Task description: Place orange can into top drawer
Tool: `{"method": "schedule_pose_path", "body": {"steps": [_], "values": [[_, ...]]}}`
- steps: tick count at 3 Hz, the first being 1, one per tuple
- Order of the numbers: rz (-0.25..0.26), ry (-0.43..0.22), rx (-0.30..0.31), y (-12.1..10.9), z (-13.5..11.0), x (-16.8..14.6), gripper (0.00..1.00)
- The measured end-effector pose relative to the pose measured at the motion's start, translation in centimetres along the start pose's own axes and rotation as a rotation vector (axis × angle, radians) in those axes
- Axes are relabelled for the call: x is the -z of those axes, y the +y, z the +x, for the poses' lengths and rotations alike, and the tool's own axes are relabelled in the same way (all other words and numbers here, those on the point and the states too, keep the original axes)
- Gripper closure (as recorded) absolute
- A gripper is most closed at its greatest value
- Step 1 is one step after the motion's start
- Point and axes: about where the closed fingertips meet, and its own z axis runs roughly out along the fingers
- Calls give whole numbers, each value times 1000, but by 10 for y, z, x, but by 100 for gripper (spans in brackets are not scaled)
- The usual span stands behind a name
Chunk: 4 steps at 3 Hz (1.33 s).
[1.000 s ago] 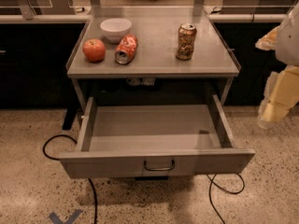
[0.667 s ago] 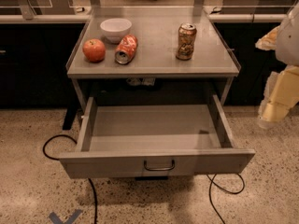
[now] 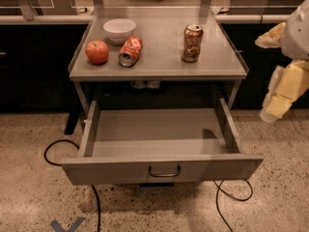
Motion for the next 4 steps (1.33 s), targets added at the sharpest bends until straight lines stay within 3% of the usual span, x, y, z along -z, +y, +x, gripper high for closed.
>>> {"method": "schedule_pose_path", "body": {"steps": [1, 2, 3, 4], "values": [[-6, -197, 56, -53, -23, -22, 0], [102, -320, 29, -100, -44, -19, 0], [265, -344, -48, -130, -73, 2, 0], [370, -332, -114, -138, -76, 25, 0]]}}
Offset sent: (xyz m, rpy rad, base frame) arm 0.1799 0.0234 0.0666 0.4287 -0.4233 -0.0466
